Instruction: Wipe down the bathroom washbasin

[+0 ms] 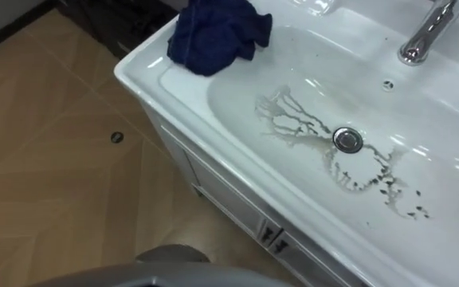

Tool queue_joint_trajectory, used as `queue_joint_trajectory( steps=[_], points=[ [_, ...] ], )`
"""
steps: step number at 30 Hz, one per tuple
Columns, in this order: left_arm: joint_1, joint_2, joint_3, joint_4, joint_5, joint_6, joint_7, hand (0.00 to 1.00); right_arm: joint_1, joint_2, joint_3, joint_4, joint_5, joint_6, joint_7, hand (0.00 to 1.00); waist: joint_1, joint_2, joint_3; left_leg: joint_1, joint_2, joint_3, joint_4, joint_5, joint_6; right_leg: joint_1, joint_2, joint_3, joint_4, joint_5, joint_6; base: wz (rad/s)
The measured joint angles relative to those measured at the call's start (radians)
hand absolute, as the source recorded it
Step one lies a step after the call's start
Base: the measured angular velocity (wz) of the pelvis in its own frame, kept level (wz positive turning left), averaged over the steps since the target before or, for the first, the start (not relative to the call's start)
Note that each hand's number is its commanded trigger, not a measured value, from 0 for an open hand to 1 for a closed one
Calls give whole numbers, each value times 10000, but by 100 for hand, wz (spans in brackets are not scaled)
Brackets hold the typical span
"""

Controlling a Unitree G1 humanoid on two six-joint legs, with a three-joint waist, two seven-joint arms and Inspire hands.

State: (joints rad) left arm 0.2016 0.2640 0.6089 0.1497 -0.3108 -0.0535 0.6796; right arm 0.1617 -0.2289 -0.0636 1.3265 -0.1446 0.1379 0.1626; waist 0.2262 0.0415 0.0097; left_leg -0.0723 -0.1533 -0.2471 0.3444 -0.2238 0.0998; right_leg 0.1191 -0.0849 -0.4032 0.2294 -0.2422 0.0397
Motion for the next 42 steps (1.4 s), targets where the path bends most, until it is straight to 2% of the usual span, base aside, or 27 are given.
queue_joint_trajectory(
  steps=[2,5,13,15,17,19,20,22,23,24,27,31,34,35,42],
  points=[
    [-196,33,273,-1082,630,-121,562,0,12,-30,32,18,39,-111,27,0,-32,57,3,67,-8,0,-33,33,0,5,-5,47,-9,0,0,0],
    [-534,182,290,-1953,1100,-332,1019,0,10,-43,82,13,53,-181,42,0,-75,61,1,113,-3,6,-89,64,-13,18,-9,47,-10,0,0,0],
    [-562,224,130,-3552,2003,-415,912,0,10,-209,126,-109,-164,-469,350,0,-718,143,8,197,18,97,-79,62,-14,132,16,194,-101,0,-1,-2],
    [-582,231,81,-3584,2530,-432,845,0,-3,-262,125,-138,-169,-576,377,0,-960,206,41,281,24,121,-86,51,-4,208,29,302,-101,0,-1,-2],
    [-674,244,-106,-3585,3055,-435,732,0,5,-363,123,-156,-167,-626,491,0,-1212,249,40,355,35,166,-111,37,10,242,50,625,-86,0,-1,-7],
    [-929,267,-336,-3585,3159,-436,673,0,-10,-407,126,-145,-95,-633,671,0,-1267,231,67,441,67,265,-186,47,4,254,57,767,-88,0,-1,-13],
    [-1068,286,-441,-3582,3160,-436,578,0,-43,-408,125,-129,-82,-634,770,0,-1419,228,73,481,77,273,-208,47,4,300,62,792,-90,1,-1,-10],
    [-1261,307,-714,-3583,3159,-436,458,0,-41,-407,116,-120,23,-649,813,0,-1592,196,68,522,95,324,-226,45,4,379,71,832,-109,1,-2,-7],
    [-1280,326,-866,-3583,3159,-438,327,0,-104,-411,116,-97,32,-651,805,0,-1674,156,42,543,161,501,-265,44,6,399,84,924,-110,4,-6,-21],
    [-1288,344,-960,-3582,3159,-437,260,0,-149,-412,117,-78,25,-658,804,0,-1694,153,57,571,182,570,-290,43,6,394,94,969,-112,9,-12,-28],
    [-1529,356,-1621,-3581,3287,-437,-256,0,-249,-412,119,35,-8,-722,810,0,-1903,113,89,616,233,719,-319,36,9,390,105,1052,-110,17,-24,-15],
    [-1635,365,-2291,-3567,3922,-422,-1040,0,-221,-422,120,29,121,-704,1108,0,-2134,122,93,688,298,914,-381,7,8,327,170,1552,-111,39,-57,-20],
    [-1636,366,-2777,-3546,3922,-278,-1442,0,-192,-416,115,58,534,-553,1192,0,-2328,146,87,671,358,1062,-391,-14,4,251,204,1692,-112,51,-77,-15],
    [-1640,365,-2925,-3542,3930,-170,-1602,0,-186,-399,79,74,570,-508,1160,0,-2515,146,90,669,373,1092,-395,-13,1,225,219,1790,-112,63,-95,-8],
    [-1691,367,-3563,-3386,4254,-110,-2600,0,-97,-376,3,-75,636,-497,1118,0,-2872,188,80,670,611,1713,-479,-71,-24,1,348,2282,-93,151,-173,-27]
  ],
)
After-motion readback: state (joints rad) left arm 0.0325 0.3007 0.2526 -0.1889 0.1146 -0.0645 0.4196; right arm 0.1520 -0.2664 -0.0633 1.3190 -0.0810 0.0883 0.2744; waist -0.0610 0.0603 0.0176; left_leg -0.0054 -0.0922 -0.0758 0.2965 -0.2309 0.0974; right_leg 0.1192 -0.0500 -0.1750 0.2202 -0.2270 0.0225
